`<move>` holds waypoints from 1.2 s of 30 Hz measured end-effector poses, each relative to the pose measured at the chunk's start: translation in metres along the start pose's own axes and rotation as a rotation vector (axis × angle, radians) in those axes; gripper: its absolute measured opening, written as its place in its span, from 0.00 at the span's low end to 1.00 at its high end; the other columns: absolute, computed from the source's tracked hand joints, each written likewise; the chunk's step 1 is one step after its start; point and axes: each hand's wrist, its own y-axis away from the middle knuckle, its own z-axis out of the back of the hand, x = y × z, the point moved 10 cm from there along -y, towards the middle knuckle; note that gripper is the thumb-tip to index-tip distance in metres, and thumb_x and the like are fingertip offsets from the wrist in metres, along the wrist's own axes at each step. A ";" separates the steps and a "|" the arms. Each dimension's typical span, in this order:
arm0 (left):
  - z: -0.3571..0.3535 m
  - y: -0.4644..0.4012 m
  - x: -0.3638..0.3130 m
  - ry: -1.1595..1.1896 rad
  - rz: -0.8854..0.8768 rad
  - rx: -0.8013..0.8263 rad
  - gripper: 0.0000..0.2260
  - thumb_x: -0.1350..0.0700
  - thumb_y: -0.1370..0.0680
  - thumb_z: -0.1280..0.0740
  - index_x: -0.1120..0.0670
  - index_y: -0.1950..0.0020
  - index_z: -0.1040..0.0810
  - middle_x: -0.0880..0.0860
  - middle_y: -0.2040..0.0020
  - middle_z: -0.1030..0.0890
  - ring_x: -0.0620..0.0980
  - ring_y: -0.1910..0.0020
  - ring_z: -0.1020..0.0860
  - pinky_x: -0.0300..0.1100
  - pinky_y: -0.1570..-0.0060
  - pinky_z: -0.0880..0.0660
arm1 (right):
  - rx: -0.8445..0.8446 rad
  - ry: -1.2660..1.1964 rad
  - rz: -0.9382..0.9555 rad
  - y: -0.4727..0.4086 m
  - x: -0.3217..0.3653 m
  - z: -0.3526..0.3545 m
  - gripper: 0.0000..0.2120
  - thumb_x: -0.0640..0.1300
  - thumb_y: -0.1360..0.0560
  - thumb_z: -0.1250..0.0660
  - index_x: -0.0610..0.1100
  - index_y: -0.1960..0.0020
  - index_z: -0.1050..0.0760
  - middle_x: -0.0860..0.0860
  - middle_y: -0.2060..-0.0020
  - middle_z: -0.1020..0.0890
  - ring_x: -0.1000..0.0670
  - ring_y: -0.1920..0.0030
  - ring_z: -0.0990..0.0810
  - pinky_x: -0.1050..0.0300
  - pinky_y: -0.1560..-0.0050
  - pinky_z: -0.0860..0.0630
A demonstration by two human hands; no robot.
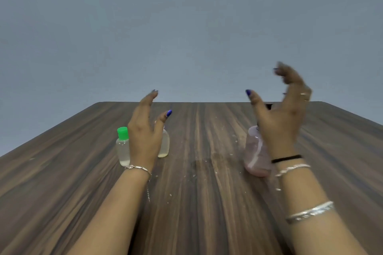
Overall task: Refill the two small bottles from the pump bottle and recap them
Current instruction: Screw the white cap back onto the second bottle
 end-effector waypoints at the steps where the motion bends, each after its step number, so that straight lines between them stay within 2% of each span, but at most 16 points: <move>1: -0.007 0.003 -0.004 -0.009 -0.035 0.040 0.21 0.55 0.26 0.31 0.55 0.34 0.28 0.49 0.38 0.24 0.45 0.40 0.26 0.37 0.40 0.31 | 0.083 -0.079 -0.169 -0.005 -0.024 0.003 0.35 0.55 0.34 0.28 0.50 0.32 0.38 0.52 0.39 0.29 0.51 0.39 0.32 0.52 0.38 0.32; 3: -0.032 0.012 -0.003 0.012 -0.046 0.189 0.22 0.52 0.28 0.31 0.55 0.35 0.27 0.45 0.40 0.25 0.44 0.41 0.26 0.38 0.40 0.30 | 0.306 -0.196 -0.442 0.000 -0.064 -0.002 0.44 0.61 0.40 0.26 0.57 0.30 0.45 0.54 0.35 0.34 0.53 0.35 0.34 0.49 0.34 0.33; 5: -0.055 0.023 0.001 0.072 0.011 0.345 0.21 0.50 0.28 0.30 0.51 0.36 0.27 0.39 0.42 0.25 0.43 0.41 0.25 0.38 0.40 0.29 | 0.584 -0.154 -0.595 0.019 -0.094 -0.011 0.52 0.60 0.43 0.21 0.56 0.27 0.47 0.52 0.32 0.35 0.52 0.34 0.34 0.50 0.33 0.34; 7: -0.072 0.032 0.005 0.144 0.084 0.459 0.19 0.53 0.28 0.29 0.49 0.38 0.26 0.34 0.45 0.26 0.34 0.44 0.26 0.30 0.43 0.30 | 0.845 -0.169 -0.693 0.048 -0.110 -0.022 0.55 0.56 0.47 0.18 0.56 0.27 0.46 0.49 0.31 0.33 0.50 0.35 0.30 0.49 0.35 0.30; 9: -0.085 0.040 0.007 0.185 0.139 0.545 0.18 0.56 0.29 0.28 0.47 0.41 0.25 0.34 0.48 0.25 0.29 0.47 0.26 0.27 0.45 0.29 | 1.017 -0.223 -0.748 0.073 -0.114 -0.031 0.51 0.53 0.50 0.20 0.57 0.31 0.41 0.49 0.35 0.27 0.50 0.39 0.24 0.51 0.39 0.26; 12: -0.097 0.051 0.012 0.194 0.189 0.635 0.16 0.59 0.29 0.27 0.43 0.47 0.25 0.39 0.50 0.22 0.32 0.48 0.24 0.33 0.45 0.26 | 1.121 -0.210 -0.739 0.086 -0.112 -0.036 0.35 0.41 0.39 0.20 0.55 0.38 0.34 0.52 0.42 0.22 0.54 0.45 0.21 0.58 0.45 0.25; 15: -0.099 0.054 0.019 0.219 0.237 0.637 0.17 0.61 0.29 0.27 0.40 0.50 0.25 0.40 0.51 0.21 0.34 0.50 0.23 0.29 0.48 0.26 | 1.075 -0.240 -0.711 0.083 -0.109 -0.037 0.28 0.35 0.36 0.23 0.53 0.41 0.29 0.53 0.46 0.19 0.53 0.46 0.20 0.60 0.46 0.23; 18: -0.101 0.056 0.021 0.241 0.263 0.634 0.16 0.61 0.29 0.27 0.42 0.50 0.25 0.41 0.52 0.20 0.38 0.50 0.22 0.27 0.50 0.27 | 0.994 -0.190 -0.695 0.081 -0.116 -0.039 0.28 0.36 0.36 0.23 0.51 0.40 0.29 0.54 0.46 0.20 0.55 0.47 0.20 0.65 0.52 0.24; 22: -0.103 0.057 0.021 0.237 0.261 0.651 0.15 0.62 0.29 0.28 0.47 0.47 0.23 0.43 0.51 0.20 0.40 0.50 0.22 0.25 0.50 0.27 | 0.835 -0.058 -0.673 0.075 -0.139 -0.040 0.35 0.40 0.36 0.22 0.47 0.33 0.32 0.52 0.42 0.22 0.49 0.42 0.23 0.50 0.39 0.26; 25: -0.103 0.056 0.023 0.233 0.263 0.647 0.16 0.61 0.29 0.27 0.47 0.46 0.23 0.43 0.51 0.20 0.41 0.49 0.22 0.26 0.50 0.27 | 0.735 -0.025 -0.668 0.072 -0.150 -0.038 0.35 0.40 0.35 0.23 0.46 0.31 0.34 0.51 0.41 0.23 0.48 0.40 0.24 0.51 0.38 0.27; 29: -0.102 0.057 0.023 0.222 0.266 0.648 0.16 0.62 0.29 0.28 0.47 0.46 0.23 0.44 0.51 0.20 0.39 0.49 0.22 0.25 0.51 0.27 | 0.746 -0.019 -0.694 0.074 -0.154 -0.042 0.39 0.42 0.34 0.23 0.47 0.29 0.37 0.48 0.34 0.27 0.46 0.33 0.29 0.48 0.34 0.30; 31: -0.098 0.053 0.018 0.231 0.247 0.622 0.15 0.62 0.29 0.28 0.48 0.47 0.23 0.43 0.52 0.20 0.35 0.52 0.22 0.24 0.52 0.28 | 0.591 0.020 -0.669 0.059 -0.143 -0.030 0.41 0.44 0.34 0.23 0.47 0.27 0.40 0.48 0.32 0.30 0.47 0.31 0.32 0.49 0.32 0.33; 33: -0.087 0.043 0.014 0.267 0.246 0.556 0.15 0.63 0.29 0.28 0.49 0.47 0.23 0.43 0.52 0.20 0.33 0.54 0.22 0.25 0.51 0.27 | 0.256 0.054 -0.528 0.035 -0.110 -0.002 0.34 0.43 0.33 0.24 0.45 0.31 0.34 0.48 0.36 0.27 0.47 0.35 0.29 0.51 0.36 0.31; 34: -0.079 0.037 0.013 0.289 0.254 0.502 0.14 0.64 0.29 0.28 0.50 0.48 0.22 0.44 0.52 0.19 0.34 0.55 0.22 0.26 0.52 0.27 | 0.107 0.058 -0.410 0.027 -0.083 0.010 0.27 0.43 0.32 0.25 0.43 0.36 0.30 0.48 0.43 0.24 0.49 0.42 0.26 0.53 0.42 0.28; 35: -0.068 0.029 0.012 0.310 0.257 0.439 0.14 0.65 0.29 0.28 0.50 0.48 0.22 0.45 0.53 0.19 0.35 0.55 0.21 0.26 0.52 0.27 | 0.029 0.041 -0.303 0.024 -0.057 0.011 0.21 0.42 0.31 0.26 0.41 0.41 0.27 0.50 0.50 0.23 0.52 0.50 0.24 0.57 0.48 0.28; 36: -0.056 0.021 0.012 0.321 0.255 0.374 0.14 0.66 0.30 0.29 0.51 0.49 0.21 0.46 0.54 0.18 0.36 0.56 0.20 0.26 0.53 0.27 | 0.054 0.000 -0.228 0.026 -0.035 0.000 0.15 0.43 0.31 0.28 0.41 0.46 0.25 0.52 0.56 0.23 0.55 0.57 0.25 0.61 0.53 0.28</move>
